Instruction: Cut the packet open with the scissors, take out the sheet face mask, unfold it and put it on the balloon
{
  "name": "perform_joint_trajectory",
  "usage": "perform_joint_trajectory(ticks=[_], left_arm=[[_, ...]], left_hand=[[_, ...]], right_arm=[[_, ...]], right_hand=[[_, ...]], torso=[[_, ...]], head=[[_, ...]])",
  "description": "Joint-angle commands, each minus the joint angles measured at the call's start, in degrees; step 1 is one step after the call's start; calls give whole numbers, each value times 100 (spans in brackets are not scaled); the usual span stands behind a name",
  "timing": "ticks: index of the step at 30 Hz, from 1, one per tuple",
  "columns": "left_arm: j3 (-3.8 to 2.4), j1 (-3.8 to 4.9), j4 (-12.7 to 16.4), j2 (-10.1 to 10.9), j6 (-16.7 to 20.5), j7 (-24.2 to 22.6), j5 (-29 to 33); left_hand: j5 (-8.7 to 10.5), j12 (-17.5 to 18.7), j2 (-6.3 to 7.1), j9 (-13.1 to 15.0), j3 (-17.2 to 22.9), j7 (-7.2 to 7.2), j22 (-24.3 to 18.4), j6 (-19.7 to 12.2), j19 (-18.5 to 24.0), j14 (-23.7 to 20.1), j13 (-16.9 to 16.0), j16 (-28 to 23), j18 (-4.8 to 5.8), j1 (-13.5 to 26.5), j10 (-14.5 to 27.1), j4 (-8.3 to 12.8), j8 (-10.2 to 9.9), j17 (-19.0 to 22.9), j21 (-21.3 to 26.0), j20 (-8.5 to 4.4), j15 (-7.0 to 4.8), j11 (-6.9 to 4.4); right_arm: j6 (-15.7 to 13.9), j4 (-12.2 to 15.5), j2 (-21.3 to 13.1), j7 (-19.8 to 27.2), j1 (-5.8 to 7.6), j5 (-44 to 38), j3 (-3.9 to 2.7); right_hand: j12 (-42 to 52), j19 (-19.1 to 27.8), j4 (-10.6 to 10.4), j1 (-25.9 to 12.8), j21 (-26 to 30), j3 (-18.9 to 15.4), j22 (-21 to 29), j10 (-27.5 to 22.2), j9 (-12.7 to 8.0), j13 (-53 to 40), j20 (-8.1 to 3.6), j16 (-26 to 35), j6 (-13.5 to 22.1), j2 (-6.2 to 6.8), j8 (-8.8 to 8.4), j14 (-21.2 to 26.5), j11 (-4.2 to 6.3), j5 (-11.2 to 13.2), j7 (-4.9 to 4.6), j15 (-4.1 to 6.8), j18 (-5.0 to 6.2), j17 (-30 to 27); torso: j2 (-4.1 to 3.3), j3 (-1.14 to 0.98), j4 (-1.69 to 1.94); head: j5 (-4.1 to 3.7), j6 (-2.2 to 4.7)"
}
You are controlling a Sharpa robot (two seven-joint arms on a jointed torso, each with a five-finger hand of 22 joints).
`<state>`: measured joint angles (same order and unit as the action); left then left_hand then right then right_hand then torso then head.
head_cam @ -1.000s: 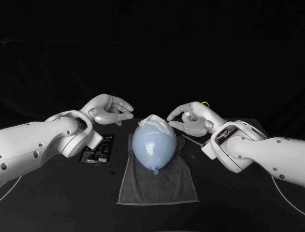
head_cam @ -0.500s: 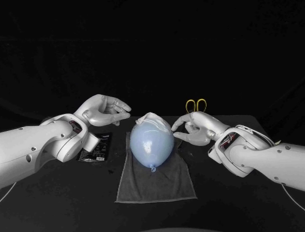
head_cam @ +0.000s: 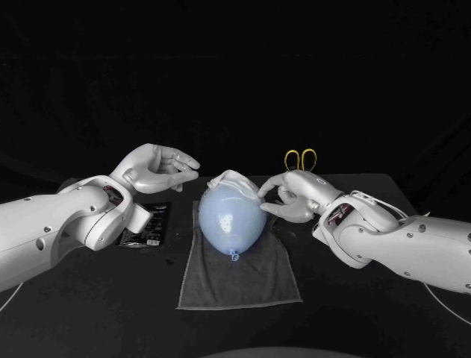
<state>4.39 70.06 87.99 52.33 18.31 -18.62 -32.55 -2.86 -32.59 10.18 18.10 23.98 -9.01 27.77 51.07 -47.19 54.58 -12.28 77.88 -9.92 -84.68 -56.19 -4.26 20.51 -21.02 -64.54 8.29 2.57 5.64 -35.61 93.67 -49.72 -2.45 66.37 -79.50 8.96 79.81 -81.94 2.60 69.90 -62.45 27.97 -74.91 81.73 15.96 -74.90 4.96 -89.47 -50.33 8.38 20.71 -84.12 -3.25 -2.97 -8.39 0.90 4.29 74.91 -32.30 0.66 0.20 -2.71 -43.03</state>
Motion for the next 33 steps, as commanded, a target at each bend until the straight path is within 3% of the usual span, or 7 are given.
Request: perform_joint_trajectory(ticks=[1,16,28,33], left_arm=[[-8,0,20,3,-25,-116,101],[-8,-1,23,17,-23,-102,135],[-8,-3,11,-4,-57,-89,188],[-8,-7,7,-12,-74,-87,204]], left_hand=[[9,-19,12,-4,39,-18,6,41,-4,20,-3,24,-61,-11,37,-3,-20,-8,-28,-23,-35,-1],[10,-59,13,-21,57,-23,9,37,-6,29,-24,30,-61,2,65,-12,-38,-10,-35,-23,-33,2],[10,-97,4,-41,87,-31,14,27,-9,37,-44,35,-61,-2,101,-14,-60,-12,-43,-24,-31,7],[10,-108,1,-47,98,-35,15,23,-9,38,-49,35,-61,-4,115,-15,-67,-13,-45,-23,-29,9]], right_arm=[[-346,-14,34,-258,-8,-260,-4],[-581,-10,135,-340,-19,-255,-5],[90,-15,212,-251,-42,-153,-5],[203,-44,235,-236,-71,-113,-4]], right_hand=[[-24,-18,-19,-23,26,-44,-849,-12,-17,-436,22,-34,35,50,-44,-576,-53,22,-30,-47,54,1460],[-70,-5,-183,-98,77,-228,-835,-59,-71,-387,50,-31,98,105,-174,-574,-84,22,-59,-76,62,1453],[-73,8,-341,-141,110,-465,-828,-73,-78,-380,60,-32,34,172,-203,-574,-76,22,-41,-75,70,1453],[-57,-3,-376,-130,75,-502,-837,-60,-73,-395,57,-41,-7,154,-194,-580,-66,22,-29,-69,65,1477]], torso=[[2,2,-3],[2,1,-5],[6,7,-4],[2,2,-2]], head=[[17,-3],[20,-17],[4,-30],[13,-33]])
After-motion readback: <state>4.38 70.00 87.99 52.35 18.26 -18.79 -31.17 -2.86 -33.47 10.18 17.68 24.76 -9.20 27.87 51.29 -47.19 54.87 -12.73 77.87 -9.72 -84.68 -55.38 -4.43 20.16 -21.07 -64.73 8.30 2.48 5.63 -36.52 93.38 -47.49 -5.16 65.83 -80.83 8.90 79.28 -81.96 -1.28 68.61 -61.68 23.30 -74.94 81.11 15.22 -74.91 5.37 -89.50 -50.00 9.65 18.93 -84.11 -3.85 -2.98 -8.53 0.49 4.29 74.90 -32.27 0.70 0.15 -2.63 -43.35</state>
